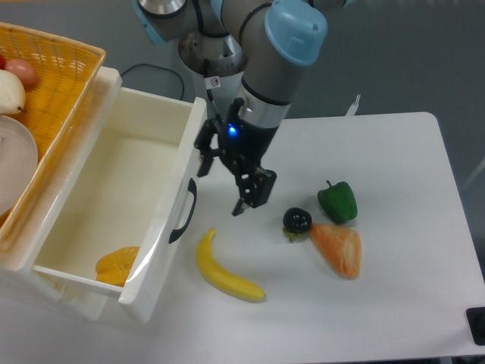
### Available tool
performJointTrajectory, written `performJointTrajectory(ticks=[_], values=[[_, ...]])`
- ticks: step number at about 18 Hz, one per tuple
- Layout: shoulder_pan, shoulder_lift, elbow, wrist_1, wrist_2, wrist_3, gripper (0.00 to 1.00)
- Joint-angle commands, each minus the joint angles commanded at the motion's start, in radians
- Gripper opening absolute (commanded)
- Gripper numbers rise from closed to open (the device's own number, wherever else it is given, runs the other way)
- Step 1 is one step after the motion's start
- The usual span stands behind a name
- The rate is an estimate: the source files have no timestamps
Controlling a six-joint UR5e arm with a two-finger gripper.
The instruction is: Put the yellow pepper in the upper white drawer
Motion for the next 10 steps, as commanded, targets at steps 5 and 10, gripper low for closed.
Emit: performJointTrajectory(ticks=[5,10], values=[[-0.005,-0.035,-0.003,0.037,0.143,0.019,1.0],[0.011,-0.045,-0.005,0.061,0.154,0.019,1.0]])
